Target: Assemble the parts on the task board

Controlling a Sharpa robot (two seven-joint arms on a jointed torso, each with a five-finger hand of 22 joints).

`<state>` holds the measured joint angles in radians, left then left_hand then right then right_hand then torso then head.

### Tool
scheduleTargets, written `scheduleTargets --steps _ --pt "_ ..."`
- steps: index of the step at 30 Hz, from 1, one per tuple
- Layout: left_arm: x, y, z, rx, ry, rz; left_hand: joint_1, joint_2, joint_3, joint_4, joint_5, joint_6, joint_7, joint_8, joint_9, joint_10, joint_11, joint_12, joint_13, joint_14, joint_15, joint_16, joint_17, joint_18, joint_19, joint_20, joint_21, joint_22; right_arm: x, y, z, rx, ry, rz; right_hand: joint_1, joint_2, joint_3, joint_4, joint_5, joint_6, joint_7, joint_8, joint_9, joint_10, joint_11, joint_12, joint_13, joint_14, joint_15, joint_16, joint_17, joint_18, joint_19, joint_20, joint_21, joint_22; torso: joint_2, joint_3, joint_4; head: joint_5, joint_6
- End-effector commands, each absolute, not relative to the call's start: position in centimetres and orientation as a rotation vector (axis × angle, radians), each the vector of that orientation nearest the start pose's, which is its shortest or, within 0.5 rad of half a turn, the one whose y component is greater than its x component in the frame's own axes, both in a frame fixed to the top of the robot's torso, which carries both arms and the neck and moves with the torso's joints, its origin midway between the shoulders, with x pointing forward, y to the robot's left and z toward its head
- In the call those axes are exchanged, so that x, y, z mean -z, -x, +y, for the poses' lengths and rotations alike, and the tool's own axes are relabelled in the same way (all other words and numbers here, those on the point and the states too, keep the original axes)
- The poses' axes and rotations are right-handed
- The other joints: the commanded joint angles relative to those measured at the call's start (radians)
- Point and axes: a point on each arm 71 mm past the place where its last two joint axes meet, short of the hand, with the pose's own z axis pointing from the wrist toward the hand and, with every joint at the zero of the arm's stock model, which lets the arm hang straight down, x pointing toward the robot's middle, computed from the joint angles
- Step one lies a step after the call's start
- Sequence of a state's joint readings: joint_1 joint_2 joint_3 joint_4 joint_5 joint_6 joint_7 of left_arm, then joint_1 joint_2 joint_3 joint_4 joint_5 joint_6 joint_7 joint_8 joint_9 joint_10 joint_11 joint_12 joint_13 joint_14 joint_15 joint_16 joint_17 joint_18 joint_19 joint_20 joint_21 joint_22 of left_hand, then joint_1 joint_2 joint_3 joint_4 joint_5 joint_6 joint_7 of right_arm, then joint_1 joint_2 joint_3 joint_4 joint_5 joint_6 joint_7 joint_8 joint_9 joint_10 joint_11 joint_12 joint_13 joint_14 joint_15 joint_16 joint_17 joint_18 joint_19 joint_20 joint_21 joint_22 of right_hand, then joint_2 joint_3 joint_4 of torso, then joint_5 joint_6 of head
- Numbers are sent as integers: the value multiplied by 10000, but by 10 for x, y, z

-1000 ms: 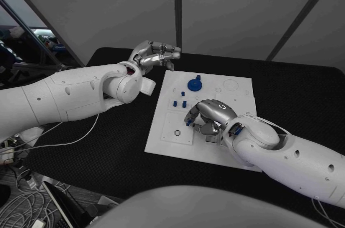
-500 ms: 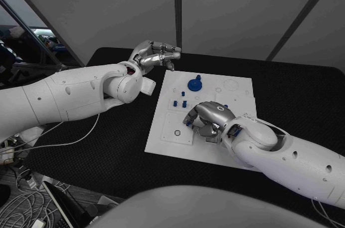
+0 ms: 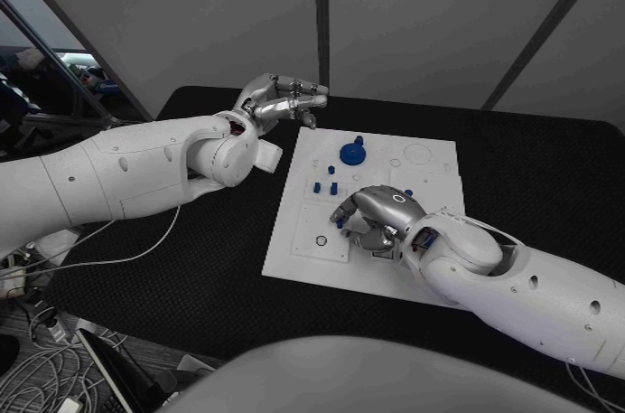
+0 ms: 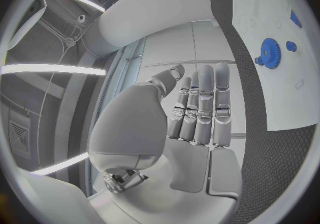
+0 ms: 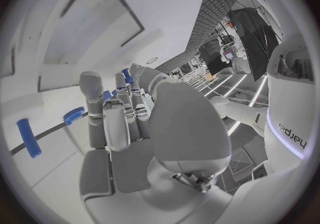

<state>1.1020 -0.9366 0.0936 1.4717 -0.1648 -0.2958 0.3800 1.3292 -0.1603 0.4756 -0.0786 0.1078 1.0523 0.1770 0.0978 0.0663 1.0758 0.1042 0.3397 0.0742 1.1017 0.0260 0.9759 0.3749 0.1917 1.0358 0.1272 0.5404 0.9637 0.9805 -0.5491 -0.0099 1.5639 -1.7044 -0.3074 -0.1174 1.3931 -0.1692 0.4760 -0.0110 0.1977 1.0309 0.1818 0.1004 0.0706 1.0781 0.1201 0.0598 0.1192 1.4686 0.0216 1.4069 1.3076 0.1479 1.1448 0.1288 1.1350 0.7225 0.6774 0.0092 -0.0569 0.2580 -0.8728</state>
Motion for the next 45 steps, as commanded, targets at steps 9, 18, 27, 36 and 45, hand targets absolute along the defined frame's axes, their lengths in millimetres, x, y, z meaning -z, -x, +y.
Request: scheduleTargets --steps 9,18,27,36,45 --pt "177 -496 273 14361 10321 13560 7 91 -70 -16 -36 -66 -17 -69 -11 -78 24 37 -1 -36 42 -34 -12 -107 -22 17 -49 -12 244 -400 -51 -9378 3879 15813 -58 3 -78 -50 113 -111 20 -65 -10 -246 15 130 -56 404 100 -84 -54 118 -153 24 -142 -185 -3 8 -6 -46 2" --pt "177 -496 275 14342 10334 13579 7 91 -70 -16 -36 -66 -17 -69 -11 -78 24 37 -1 -36 42 -34 -12 -107 -22 17 -49 -12 223 -397 -72 -9363 3278 15052 -65 -35 -101 -82 60 -154 -11 -101 -16 -244 0 227 -76 397 93 -92 -78 131 -176 26 -162 -231 -23 -9 -34 -178 130" --pt "177 -496 276 14325 10347 13602 7 91 -70 -16 -36 -66 -17 -69 -11 -78 24 37 -1 -36 42 -34 -12 -107 -22 17 -49 -12 194 -413 -95 -8893 2583 14954 -172 -103 -230 -48 -18 -252 -93 -171 -23 -388 -30 282 -131 383 77 -116 -124 143 -216 23 -214 -311 -7 -13 -22 -424 319" --pt "177 -496 276 14369 10346 13653 7 91 -70 -16 -36 -66 -17 -69 -11 -78 24 37 -1 -36 42 -34 -12 -107 -22 17 -49 -12 180 -426 -116 -7611 2861 15423 -198 -99 -284 -31 -36 -214 -129 -160 -9 -353 -59 364 -141 390 58 -100 -107 143 -208 12 -220 -309 3 -1 -8 -818 592" --pt "178 -496 275 14387 10345 13668 9 95 -79 -18 -35 -71 -19 -71 -9 -88 23 45 1 -38 45 -39 -18 -106 -23 22 -60 -19 179 -440 -132 -6087 3474 16166 -318 -223 -606 50 -152 -247 -266 -204 -7 -525 -107 468 -213 378 23 -132 -169 150 -241 -18 -311 -410 7 -13 19 -1031 672"
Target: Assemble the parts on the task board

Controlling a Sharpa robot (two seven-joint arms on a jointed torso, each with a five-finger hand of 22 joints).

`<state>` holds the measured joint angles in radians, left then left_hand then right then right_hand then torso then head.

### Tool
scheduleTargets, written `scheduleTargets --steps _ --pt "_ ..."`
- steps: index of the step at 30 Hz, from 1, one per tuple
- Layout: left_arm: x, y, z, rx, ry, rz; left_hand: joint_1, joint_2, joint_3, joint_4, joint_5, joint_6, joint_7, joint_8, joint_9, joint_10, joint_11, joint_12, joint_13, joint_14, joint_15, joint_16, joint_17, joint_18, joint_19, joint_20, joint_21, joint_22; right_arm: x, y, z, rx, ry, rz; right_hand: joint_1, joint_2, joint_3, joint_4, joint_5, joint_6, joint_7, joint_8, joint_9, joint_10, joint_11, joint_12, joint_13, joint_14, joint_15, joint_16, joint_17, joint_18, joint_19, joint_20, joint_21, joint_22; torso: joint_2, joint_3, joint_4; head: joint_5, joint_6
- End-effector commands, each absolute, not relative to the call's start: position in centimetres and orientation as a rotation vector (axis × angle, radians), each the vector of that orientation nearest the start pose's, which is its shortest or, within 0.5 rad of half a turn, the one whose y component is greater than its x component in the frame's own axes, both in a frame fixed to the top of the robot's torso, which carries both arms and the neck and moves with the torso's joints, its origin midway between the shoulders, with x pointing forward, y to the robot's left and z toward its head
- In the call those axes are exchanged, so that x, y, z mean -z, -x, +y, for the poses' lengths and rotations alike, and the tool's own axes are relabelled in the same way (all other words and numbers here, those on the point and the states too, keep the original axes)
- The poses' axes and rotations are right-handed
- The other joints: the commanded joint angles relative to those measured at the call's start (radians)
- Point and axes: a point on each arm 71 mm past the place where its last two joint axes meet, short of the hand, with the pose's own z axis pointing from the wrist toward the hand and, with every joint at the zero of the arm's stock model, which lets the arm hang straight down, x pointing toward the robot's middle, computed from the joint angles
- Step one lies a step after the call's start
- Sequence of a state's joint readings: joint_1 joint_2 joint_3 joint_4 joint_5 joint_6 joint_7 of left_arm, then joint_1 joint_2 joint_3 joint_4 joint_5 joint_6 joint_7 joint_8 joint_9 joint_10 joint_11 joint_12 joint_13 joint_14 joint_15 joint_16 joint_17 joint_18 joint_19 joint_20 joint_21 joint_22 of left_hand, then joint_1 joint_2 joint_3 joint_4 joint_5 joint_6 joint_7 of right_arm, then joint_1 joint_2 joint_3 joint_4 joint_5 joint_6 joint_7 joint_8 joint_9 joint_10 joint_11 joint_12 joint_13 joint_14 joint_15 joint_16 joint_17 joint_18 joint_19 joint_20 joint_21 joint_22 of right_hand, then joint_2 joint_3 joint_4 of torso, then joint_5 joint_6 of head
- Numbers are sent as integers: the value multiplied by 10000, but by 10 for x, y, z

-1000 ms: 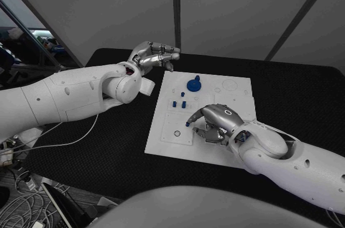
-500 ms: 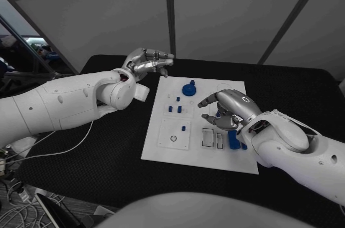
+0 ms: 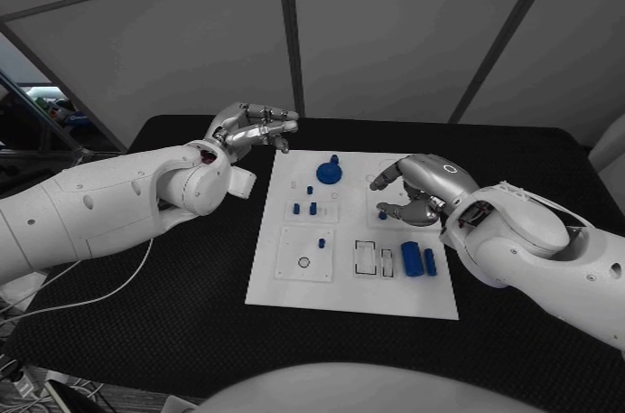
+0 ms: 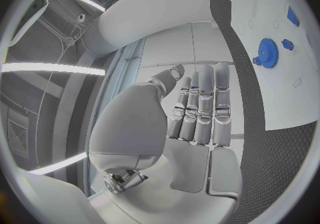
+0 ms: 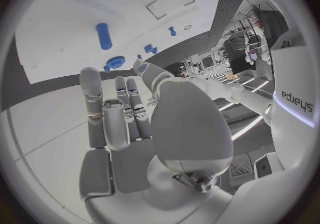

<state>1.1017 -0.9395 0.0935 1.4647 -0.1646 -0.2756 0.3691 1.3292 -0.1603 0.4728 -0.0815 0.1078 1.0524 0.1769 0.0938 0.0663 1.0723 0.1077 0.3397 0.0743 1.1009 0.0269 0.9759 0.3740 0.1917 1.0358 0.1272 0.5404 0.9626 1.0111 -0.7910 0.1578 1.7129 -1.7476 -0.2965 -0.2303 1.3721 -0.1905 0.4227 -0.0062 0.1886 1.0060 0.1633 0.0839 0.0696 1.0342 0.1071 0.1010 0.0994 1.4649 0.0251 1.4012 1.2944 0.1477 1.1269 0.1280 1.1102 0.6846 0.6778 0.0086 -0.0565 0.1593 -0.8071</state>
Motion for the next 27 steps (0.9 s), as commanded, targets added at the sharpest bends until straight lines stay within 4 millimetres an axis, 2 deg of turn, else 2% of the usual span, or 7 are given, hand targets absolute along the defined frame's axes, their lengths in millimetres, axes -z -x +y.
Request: scheduleTargets --steps 1,5,10,17,27 --pt "178 -496 275 14384 10345 13666 9 95 -51 11 -35 -72 -18 -31 -9 -53 -11 45 1 -30 36 -39 -9 -107 -24 22 -60 -9 180 -441 -133 -5980 3520 16269 -108 -10 -77 4 -62 1 -84 -39 3 -85 23 59 -15 414 -14 -76 -40 152 -63 -9 -65 -32 3 -8 8 -49 4" --pt "178 -496 275 14379 10347 13662 9 95 -51 11 -35 -72 -18 -31 -9 -53 -11 45 1 -30 36 -39 -9 -107 -24 22 -60 -9 184 -444 -135 -5618 3711 16684 -114 17 -167 45 -93 16 -147 -39 9 -50 2 156 -20 408 -27 -83 -51 155 -74 -19 -102 -67 3 -4 -7 -53 -3" --pt "178 -496 275 14390 10343 13663 9 95 -51 11 -35 -72 -18 -31 -9 -53 -11 45 1 -30 36 -39 -9 -107 -24 22 -60 -9 188 -448 -136 -5363 3782 16980 -82 85 -197 70 -150 50 -188 -27 18 -13 -16 241 -27 409 -43 -80 -50 153 -59 -33 -113 -65 3 0 7 -57 -17" --pt "178 -496 275 14392 10341 13660 9 95 -51 11 -35 -72 -18 -31 -9 -53 -11 45 1 -30 36 -39 -9 -107 -24 22 -60 -9 192 -456 -136 -5103 3672 17067 20 229 -148 77 -186 130 -150 2 32 32 -40 342 -49 428 -67 -47 -10 138 11 -58 -80 5 10 -6 25 -68 -35" --pt "178 -496 275 14384 10342 13654 9 95 -51 11 -35 -72 -18 -31 -9 -53 -11 45 1 -30 36 -39 -9 -107 -23 22 -60 -9 195 -460 -132 -5128 3667 17053 81 419 14 132 -188 395 -126 100 68 419 -110 588 -77 448 -126 -34 -5 93 213 -112 64 244 9 12 -5 -30 -72"
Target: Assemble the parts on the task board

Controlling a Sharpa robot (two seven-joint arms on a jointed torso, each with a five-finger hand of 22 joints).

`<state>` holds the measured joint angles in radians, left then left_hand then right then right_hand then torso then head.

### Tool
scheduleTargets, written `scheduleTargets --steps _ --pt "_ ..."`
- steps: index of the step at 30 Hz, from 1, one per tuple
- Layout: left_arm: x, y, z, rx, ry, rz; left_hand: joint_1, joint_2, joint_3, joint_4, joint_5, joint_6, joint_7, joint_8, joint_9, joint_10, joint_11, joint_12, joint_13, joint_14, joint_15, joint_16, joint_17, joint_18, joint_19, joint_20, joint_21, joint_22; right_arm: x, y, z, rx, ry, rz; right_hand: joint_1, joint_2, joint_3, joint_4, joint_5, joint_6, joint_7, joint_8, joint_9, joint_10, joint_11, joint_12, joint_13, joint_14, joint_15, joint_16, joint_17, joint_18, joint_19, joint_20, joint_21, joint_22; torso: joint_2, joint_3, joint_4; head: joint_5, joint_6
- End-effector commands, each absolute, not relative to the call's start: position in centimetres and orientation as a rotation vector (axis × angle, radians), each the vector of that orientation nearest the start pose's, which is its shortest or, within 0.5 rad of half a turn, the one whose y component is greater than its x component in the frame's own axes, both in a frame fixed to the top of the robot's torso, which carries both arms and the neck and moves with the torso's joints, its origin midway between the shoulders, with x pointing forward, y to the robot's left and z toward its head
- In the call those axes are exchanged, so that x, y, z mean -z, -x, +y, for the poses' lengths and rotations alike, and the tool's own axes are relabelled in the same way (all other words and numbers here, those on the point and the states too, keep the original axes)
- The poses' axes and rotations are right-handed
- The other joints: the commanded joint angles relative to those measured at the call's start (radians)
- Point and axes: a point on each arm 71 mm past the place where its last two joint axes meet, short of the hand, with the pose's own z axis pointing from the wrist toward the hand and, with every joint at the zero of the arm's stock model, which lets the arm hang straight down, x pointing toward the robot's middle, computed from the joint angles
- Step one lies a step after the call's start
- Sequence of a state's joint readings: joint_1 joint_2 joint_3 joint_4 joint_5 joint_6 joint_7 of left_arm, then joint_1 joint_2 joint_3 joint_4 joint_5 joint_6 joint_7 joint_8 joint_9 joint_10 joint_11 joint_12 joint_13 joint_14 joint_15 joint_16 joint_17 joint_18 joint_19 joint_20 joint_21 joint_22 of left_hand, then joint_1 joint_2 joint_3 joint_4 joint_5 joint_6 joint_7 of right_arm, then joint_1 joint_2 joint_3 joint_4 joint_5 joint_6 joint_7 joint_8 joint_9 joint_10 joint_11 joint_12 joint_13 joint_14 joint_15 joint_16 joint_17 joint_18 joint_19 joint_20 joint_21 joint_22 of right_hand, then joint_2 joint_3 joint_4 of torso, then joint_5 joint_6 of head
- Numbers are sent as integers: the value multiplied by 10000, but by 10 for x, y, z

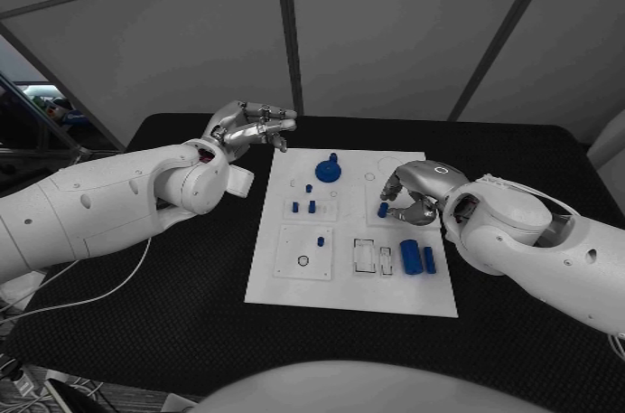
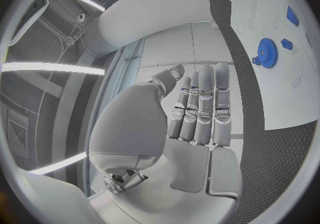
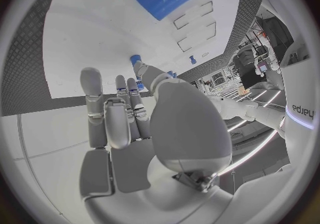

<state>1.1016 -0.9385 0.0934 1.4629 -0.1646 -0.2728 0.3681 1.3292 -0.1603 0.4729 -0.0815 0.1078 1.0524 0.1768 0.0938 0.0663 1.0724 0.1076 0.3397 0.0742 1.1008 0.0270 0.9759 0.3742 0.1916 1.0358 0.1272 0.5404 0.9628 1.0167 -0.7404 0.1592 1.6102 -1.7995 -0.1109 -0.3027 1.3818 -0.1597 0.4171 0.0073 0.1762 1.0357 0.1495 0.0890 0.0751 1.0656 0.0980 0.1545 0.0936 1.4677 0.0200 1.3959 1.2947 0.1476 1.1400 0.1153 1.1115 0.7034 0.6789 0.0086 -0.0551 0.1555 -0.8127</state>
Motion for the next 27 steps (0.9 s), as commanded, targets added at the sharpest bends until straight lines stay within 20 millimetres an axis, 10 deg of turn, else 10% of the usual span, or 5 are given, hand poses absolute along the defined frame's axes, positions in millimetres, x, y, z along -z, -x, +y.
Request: scheduleTargets --steps 1,27 --pt "178 -496 275 14385 10341 13654 6 99 -61 12 -36 -73 -17 -31 -7 -58 -10 53 3 -29 37 -42 -15 -105 -23 25 -68 -17 195 -460 -131 -5137 3666 17052 -16 121 83 2 -66 125 15 57 16 139 -24 69 -22 420 -80 16 -13 88 101 10 67 80 -5 10 -18 6 -22" --pt "178 -497 275 14369 10356 13668 11 114 -64 13 -33 -71 -19 -29 -4 -61 -12 64 6 -29 37 -44 -19 -103 -21 27 -76 -22 198 -459 -121 -5539 3819 17374 -24 76 198 14 -145 128 -37 -16 -16 562 -122 186 -58 413 -159 -22 -68 51 254 -61 188 272 -11 5 -6 37 -97"
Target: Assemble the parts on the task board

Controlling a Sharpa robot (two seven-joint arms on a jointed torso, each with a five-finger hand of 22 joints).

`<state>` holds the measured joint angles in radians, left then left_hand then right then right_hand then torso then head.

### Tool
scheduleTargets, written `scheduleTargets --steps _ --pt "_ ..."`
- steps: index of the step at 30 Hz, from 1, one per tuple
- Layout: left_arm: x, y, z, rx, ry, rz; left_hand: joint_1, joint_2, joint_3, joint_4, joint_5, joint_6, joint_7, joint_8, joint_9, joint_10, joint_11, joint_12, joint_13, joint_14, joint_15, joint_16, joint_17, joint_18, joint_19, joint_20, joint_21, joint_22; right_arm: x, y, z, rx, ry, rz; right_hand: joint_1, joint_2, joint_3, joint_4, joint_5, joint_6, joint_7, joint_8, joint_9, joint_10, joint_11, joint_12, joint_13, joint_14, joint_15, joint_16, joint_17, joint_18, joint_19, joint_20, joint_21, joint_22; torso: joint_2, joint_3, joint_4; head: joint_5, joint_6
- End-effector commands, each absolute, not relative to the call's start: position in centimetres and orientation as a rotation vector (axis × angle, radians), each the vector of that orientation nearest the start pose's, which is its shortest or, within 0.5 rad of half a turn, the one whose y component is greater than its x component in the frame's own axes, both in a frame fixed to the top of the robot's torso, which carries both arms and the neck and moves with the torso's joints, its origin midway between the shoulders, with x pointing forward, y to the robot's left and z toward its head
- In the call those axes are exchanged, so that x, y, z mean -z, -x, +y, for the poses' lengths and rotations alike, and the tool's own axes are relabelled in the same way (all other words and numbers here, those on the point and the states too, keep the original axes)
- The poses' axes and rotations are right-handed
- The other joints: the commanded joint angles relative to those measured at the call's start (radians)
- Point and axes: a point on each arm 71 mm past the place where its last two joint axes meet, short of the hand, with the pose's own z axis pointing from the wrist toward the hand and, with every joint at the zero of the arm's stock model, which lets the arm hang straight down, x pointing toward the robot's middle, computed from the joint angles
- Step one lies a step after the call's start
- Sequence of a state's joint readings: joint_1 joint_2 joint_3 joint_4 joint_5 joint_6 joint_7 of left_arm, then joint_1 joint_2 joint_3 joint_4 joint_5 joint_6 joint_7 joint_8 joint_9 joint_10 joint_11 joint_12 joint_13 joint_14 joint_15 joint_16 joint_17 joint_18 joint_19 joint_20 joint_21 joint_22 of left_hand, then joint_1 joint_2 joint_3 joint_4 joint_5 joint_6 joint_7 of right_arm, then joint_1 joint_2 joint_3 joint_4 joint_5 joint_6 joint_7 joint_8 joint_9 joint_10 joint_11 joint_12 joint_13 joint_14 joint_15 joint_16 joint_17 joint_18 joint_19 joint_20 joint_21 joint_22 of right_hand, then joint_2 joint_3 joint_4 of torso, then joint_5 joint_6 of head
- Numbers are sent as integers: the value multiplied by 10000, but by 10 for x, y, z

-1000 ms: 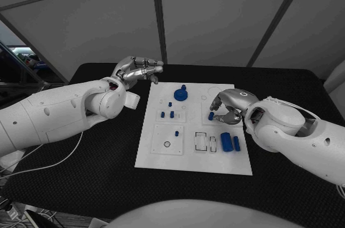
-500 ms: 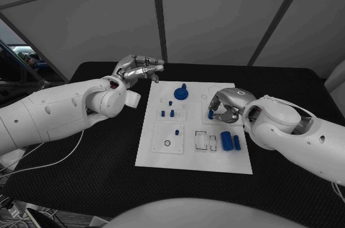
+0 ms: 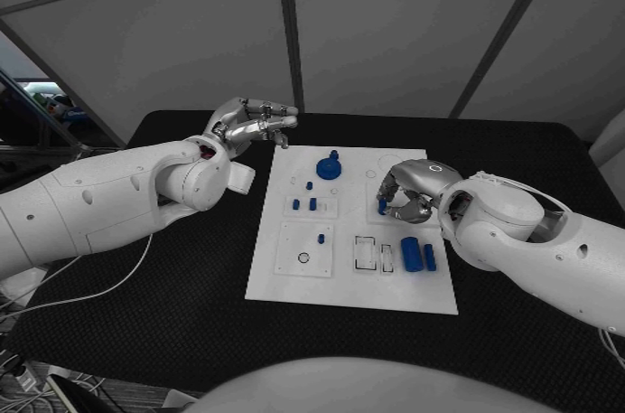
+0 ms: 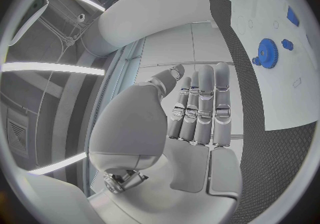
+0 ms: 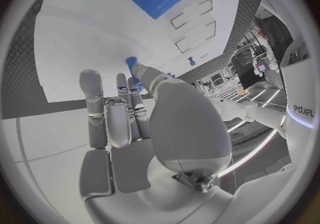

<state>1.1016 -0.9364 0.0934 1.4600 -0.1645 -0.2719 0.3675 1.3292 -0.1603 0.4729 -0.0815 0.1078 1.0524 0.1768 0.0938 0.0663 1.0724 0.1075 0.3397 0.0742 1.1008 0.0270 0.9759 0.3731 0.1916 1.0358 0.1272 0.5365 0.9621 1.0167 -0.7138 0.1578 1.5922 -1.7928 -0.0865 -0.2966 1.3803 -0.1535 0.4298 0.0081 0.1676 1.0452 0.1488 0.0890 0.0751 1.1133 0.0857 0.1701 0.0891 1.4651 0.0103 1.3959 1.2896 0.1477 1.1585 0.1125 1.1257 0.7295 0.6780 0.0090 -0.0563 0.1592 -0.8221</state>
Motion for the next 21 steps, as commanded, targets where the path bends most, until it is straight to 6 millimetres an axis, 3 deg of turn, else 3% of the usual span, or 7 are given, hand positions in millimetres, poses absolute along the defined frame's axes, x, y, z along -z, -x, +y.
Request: scheduleTargets --steps 1,13,21 --pt "178 -497 276 14369 10356 13668 11 114 -64 13 -33 -71 -19 -29 -4 -62 -11 64 6 -29 36 -44 -8 -103 -21 27 -37 -15 198 -459 -121 -5552 3824 17373 -9 14 71 6 -59 33 -31 -16 -16 85 1 31 -13 439 -62 -22 -17 51 69 -33 46 11 -2 -1 3 9 -7" --pt "178 -497 276 14357 10363 13670 11 114 -64 13 -33 -71 -19 -29 -4 -62 -11 64 6 -29 36 -44 -8 -103 -21 27 -37 -15 196 -456 -118 -5759 3829 17249 -39 -25 80 21 -69 -48 -54 -77 -38 155 -25 25 -32 438 -81 -32 -31 51 70 -50 38 -3 2 4 -2 26 -11" --pt "178 -497 276 14348 10369 13675 11 114 -64 13 -33 -71 -19 -29 -4 -62 -11 64 6 -29 36 -44 -8 -103 -21 27 -37 -15 198 -457 -121 -5576 3790 17370 110 157 235 -36 -47 303 -66 70 30 547 -107 136 10 452 -157 -16 -6 38 127 -123 82 66 -2 0 -4 22 -14"
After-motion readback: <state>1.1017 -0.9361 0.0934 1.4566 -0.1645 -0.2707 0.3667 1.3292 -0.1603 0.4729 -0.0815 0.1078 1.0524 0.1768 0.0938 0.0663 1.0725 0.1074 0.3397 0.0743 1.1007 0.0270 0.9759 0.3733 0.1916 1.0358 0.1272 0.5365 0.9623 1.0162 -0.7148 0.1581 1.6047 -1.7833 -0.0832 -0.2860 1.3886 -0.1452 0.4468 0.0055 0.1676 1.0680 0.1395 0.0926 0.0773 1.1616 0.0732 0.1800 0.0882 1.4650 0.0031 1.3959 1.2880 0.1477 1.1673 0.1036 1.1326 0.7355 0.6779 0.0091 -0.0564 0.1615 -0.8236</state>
